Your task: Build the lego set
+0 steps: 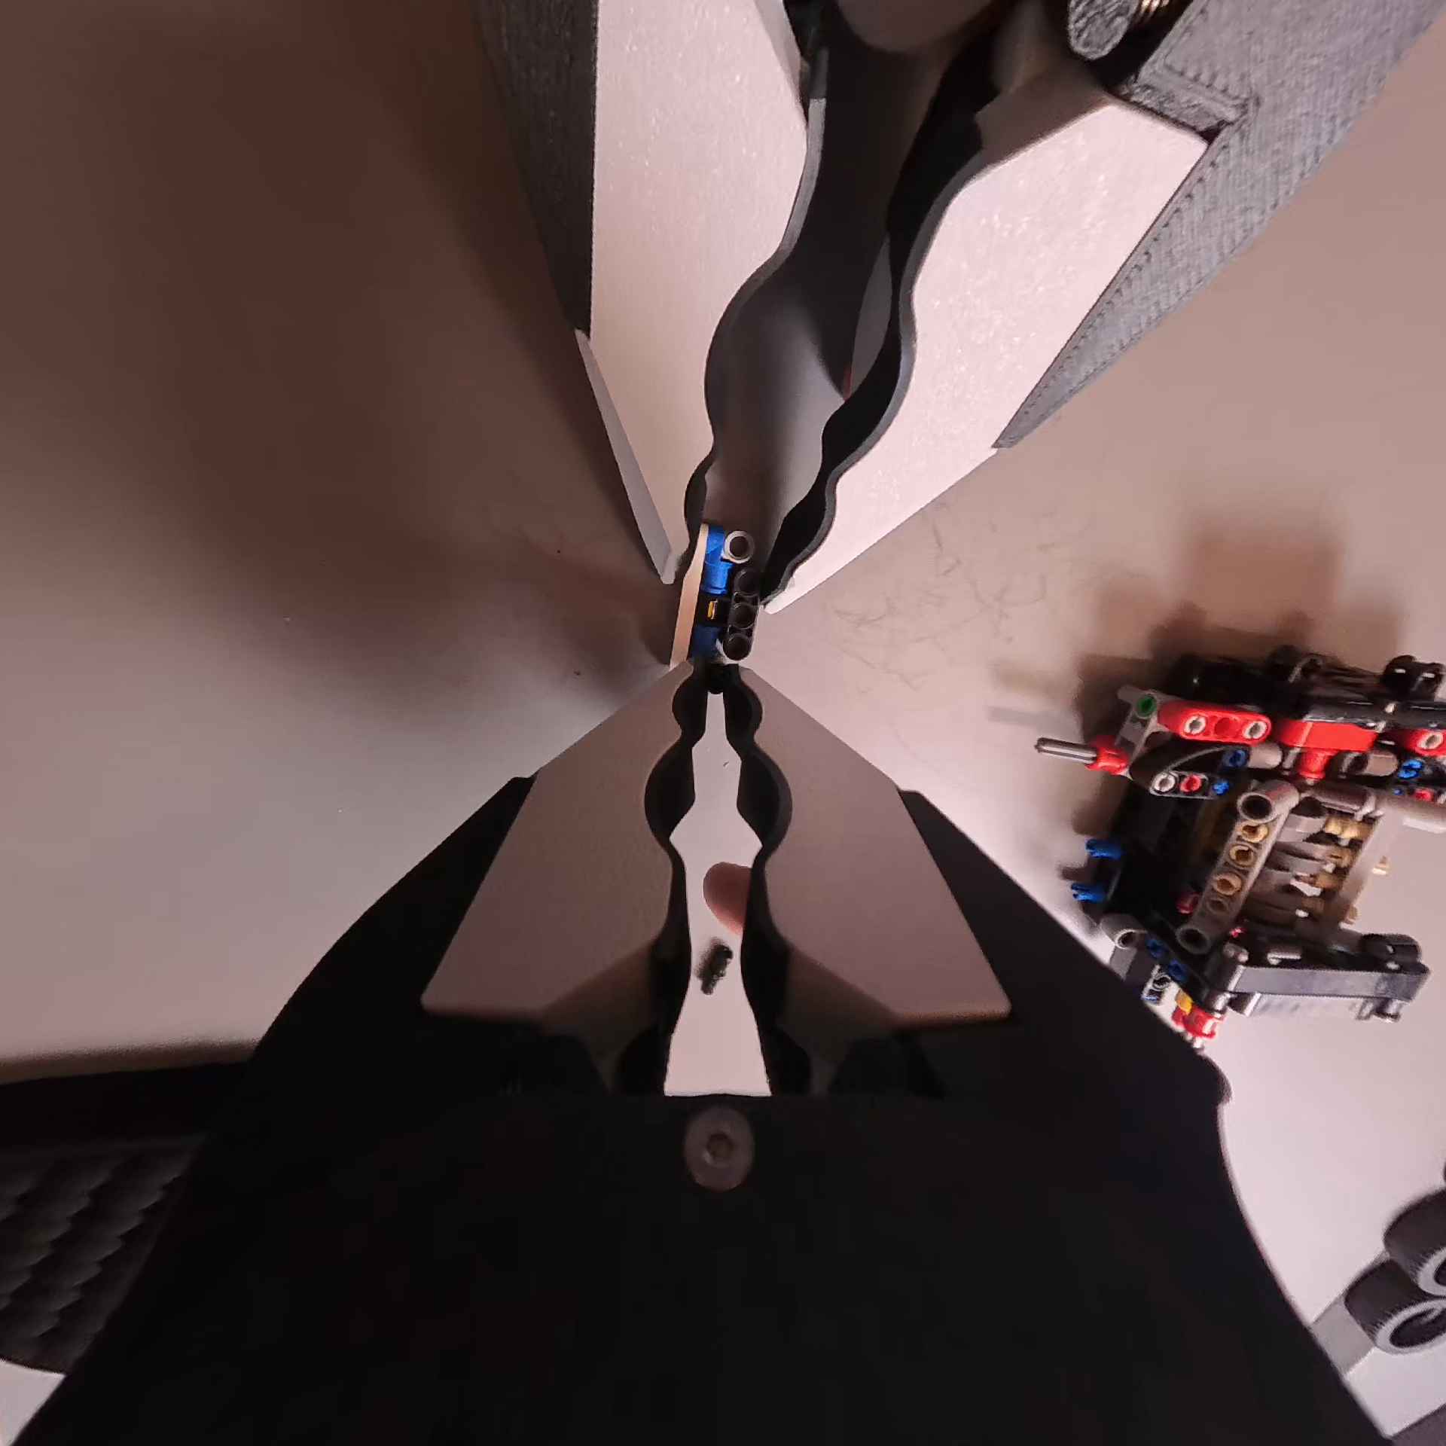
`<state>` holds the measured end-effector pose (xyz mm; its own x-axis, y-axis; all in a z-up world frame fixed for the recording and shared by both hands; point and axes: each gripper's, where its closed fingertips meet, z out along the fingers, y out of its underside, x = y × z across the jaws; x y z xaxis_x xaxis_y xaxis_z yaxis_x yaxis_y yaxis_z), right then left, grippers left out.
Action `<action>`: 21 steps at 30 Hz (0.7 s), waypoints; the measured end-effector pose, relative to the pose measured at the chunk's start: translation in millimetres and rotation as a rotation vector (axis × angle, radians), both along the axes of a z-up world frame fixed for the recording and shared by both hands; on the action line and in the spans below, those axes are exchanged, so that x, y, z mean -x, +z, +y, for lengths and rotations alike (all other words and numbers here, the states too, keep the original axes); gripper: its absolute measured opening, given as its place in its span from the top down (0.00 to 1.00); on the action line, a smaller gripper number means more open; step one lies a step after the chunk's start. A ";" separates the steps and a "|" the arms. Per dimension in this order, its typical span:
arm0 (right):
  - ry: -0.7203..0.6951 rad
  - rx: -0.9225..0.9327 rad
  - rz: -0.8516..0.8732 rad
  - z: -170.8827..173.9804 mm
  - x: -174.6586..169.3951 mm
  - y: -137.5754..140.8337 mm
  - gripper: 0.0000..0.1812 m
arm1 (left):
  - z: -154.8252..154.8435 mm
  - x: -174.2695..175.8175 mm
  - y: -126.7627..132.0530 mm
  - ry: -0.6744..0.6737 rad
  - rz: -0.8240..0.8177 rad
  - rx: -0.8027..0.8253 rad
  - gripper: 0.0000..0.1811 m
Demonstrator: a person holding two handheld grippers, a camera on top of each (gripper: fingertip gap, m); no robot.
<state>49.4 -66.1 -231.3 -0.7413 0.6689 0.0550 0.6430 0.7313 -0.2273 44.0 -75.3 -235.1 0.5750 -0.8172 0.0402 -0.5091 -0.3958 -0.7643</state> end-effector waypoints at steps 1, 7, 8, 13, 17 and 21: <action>-0.009 0.007 -0.003 0.0 0.0 -0.1 0.99 | 0.0 0.0 0.0 0.000 0.001 -0.001 0.90; -0.068 0.057 0.019 -0.4 -0.1 -0.4 0.99 | 0.0 0.0 0.0 0.001 0.004 -0.005 0.90; -0.089 0.076 0.026 -0.6 0.1 -0.3 0.98 | 0.0 -0.1 0.1 0.001 0.005 -0.006 0.90; -0.193 0.201 0.146 -1.2 0.4 3.3 0.95 | -0.5 0.0 0.2 0.005 0.013 -0.017 0.90; -0.225 0.220 0.238 2.7 -1.9 14.8 0.91 | -0.4 0.0 0.2 0.006 0.010 -0.013 0.90; -0.246 0.214 0.251 2.4 0.4 11.3 0.94 | -0.4 -0.1 0.1 0.005 0.014 -0.018 0.90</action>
